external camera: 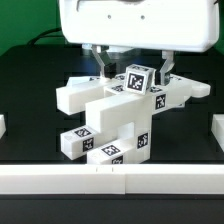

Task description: Assemble chair

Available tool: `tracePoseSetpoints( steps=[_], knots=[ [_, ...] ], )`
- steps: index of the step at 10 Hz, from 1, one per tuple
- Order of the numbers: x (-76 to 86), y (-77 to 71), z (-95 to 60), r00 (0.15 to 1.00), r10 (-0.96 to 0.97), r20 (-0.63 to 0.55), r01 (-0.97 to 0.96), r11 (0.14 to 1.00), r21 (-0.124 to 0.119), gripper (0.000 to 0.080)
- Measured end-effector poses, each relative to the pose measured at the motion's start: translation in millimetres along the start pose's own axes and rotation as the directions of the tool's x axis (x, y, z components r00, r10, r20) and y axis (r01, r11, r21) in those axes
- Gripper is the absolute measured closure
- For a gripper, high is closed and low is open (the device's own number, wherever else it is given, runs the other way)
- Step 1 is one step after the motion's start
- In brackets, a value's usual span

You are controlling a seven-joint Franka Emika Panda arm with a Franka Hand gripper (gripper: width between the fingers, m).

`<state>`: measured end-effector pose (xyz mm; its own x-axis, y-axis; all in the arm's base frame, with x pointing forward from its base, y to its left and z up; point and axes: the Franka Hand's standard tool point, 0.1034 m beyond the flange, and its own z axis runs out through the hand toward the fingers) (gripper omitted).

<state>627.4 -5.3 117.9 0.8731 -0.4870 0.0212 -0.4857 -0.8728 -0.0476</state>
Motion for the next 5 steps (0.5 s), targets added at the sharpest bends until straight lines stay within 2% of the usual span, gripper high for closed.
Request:
tracePoseSetpoints(
  steps=[2, 4, 5],
  knots=[
    [-0.2, -0.5, 0.4, 0.998, -0.061, -0.002, 0.061, 0.998, 0.000, 0.0150],
    [-0.6, 0.4, 1.3, 0.998, -0.058, -0.003, 0.058, 0.998, -0.001, 0.0396],
    [-0.6, 0.3, 1.3, 0.998, -0.058, -0.003, 0.058, 0.998, -0.001, 0.0396]
  ],
)
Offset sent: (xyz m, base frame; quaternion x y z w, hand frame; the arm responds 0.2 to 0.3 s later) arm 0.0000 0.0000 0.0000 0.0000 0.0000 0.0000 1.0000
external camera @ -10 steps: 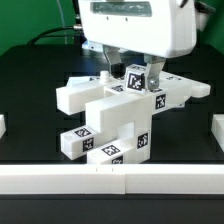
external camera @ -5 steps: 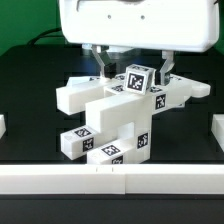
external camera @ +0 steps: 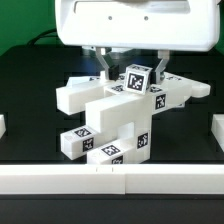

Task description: Assemble chair

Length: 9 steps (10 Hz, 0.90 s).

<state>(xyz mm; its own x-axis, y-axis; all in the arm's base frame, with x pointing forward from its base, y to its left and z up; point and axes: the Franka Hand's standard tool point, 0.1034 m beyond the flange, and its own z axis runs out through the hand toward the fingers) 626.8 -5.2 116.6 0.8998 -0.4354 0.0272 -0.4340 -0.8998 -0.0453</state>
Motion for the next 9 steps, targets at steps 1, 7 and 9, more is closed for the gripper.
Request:
tracePoseSetpoints(
  steps=[1, 7, 9],
  knots=[
    [0.0, 0.1, 0.1, 1.000, 0.010, 0.000, -0.010, 1.000, 0.000, 0.0515],
    [-0.4, -0.3, 0.6, 0.959, 0.283, 0.002, -0.283, 0.959, 0.001, 0.0515],
    [-0.6, -0.6, 0.9, 0.917, 0.400, 0.003, -0.400, 0.917, 0.001, 0.0515]
  ],
)
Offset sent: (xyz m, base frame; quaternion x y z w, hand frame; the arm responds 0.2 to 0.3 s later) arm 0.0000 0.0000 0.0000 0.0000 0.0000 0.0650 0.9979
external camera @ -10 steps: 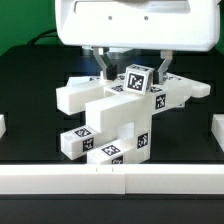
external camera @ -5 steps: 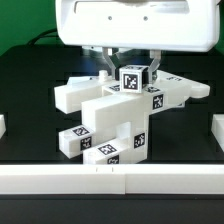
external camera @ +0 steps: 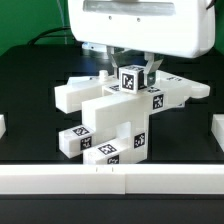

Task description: Assemble chair

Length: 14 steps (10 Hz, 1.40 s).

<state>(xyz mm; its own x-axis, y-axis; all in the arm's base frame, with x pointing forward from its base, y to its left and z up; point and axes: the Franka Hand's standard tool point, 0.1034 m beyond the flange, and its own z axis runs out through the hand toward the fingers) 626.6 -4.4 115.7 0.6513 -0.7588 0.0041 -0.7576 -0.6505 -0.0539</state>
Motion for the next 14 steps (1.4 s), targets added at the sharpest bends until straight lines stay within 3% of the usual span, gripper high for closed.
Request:
tracePoseSetpoints(
  steps=[4, 14],
  knots=[
    [-0.6, -0.5, 0.2, 0.977, 0.215, 0.001, -0.215, 0.977, 0.001, 0.0515],
    [-3.9, -3.7, 0.5, 0.735, 0.678, 0.016, -0.678, 0.735, 0.003, 0.0515]
  ],
)
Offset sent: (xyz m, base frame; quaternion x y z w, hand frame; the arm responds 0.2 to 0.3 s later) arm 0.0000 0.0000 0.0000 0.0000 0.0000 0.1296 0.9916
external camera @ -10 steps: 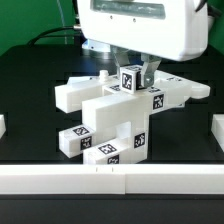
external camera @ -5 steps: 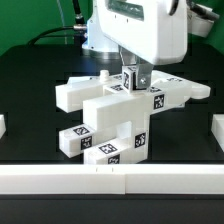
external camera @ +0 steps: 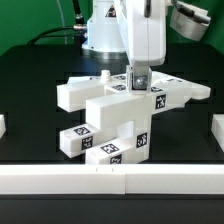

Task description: Assemble chair

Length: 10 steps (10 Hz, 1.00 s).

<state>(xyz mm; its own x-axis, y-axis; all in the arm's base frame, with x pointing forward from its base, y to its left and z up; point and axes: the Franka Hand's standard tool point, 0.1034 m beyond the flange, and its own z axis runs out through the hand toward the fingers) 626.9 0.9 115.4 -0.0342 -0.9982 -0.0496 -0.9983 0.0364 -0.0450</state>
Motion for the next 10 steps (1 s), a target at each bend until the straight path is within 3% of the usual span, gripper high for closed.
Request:
tracePoseSetpoints(
  steps=[4, 10],
  knots=[
    [-4.7, -0.2, 0.5, 0.980, 0.198, 0.022, -0.198, 0.980, 0.000, 0.0515],
    [-13.4, -1.1, 0.6, 0.842, 0.537, 0.059, -0.536, 0.844, -0.021, 0.0515]
  ],
)
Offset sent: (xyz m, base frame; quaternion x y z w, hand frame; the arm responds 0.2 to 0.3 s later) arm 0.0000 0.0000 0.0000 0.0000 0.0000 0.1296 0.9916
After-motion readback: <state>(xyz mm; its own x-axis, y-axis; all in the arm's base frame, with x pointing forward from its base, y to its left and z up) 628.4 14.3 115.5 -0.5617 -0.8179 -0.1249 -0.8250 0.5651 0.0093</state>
